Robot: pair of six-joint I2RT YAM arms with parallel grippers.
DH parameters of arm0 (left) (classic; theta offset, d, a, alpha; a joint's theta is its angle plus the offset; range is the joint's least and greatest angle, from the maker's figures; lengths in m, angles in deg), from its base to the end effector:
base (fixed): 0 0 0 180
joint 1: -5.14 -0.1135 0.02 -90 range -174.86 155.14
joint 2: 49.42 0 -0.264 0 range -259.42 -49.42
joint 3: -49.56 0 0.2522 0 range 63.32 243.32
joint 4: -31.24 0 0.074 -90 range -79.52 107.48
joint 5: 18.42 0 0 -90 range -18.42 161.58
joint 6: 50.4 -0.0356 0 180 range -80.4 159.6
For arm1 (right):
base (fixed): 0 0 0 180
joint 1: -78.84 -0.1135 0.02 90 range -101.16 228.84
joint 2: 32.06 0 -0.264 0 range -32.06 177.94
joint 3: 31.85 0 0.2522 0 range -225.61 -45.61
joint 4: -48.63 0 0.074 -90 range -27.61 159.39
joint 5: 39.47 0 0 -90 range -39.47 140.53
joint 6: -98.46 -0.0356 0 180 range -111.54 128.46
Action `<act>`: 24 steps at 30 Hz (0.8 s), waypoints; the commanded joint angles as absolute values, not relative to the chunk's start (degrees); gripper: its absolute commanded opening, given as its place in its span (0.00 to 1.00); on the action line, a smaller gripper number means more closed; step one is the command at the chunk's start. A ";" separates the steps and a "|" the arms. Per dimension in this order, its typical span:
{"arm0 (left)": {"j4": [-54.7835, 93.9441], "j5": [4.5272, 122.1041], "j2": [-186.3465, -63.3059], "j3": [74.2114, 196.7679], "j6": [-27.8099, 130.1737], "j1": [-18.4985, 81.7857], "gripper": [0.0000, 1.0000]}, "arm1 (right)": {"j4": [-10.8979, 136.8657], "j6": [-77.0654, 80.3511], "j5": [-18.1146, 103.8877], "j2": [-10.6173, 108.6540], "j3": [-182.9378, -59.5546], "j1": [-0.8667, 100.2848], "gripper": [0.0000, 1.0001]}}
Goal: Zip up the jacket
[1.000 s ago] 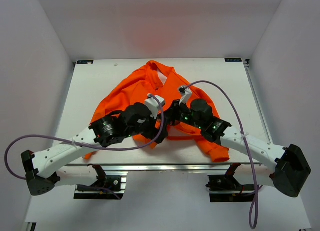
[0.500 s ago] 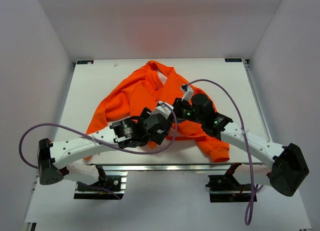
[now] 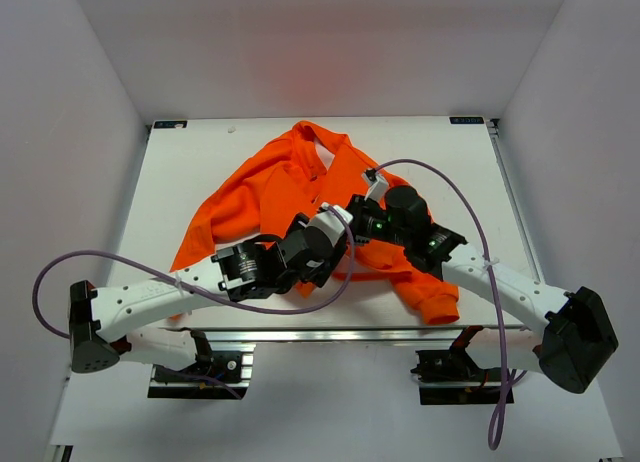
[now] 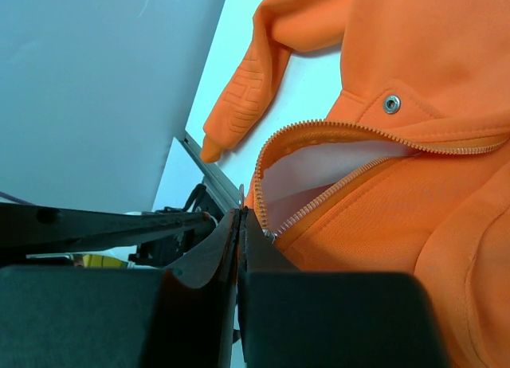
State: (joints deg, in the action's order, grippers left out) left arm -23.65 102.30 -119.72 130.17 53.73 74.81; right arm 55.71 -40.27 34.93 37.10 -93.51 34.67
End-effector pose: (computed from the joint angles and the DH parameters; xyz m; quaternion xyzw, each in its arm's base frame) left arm 0.1052 -0.2315 0.3338 0.3240 0.8347 -0.0667 0.4403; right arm 0.1948 0.2026 0.3001 -0.0518 0.7865 0.5132 0.3397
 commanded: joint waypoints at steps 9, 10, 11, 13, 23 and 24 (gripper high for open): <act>-18.74 103.57 -121.67 129.06 50.24 75.19 0.61 | 50.08 -44.45 30.23 36.23 -94.22 35.59 0.00; -18.47 103.48 -121.58 129.06 49.71 75.19 0.58 | 50.08 -44.71 30.14 36.40 -94.04 35.68 0.00; -18.30 103.48 -121.75 129.06 49.54 75.19 0.55 | 49.91 -44.80 30.05 36.32 -94.04 35.86 0.00; -17.68 103.30 -121.58 128.89 48.84 75.19 0.49 | 49.82 -45.07 29.52 36.32 -93.86 36.12 0.00; -14.78 104.46 -118.25 126.96 46.81 75.19 0.00 | 48.85 -46.74 28.03 35.53 -92.11 36.47 0.00; -13.82 104.01 -117.46 126.26 46.46 75.19 0.00 | 48.94 -45.95 28.64 35.53 -92.02 36.47 0.00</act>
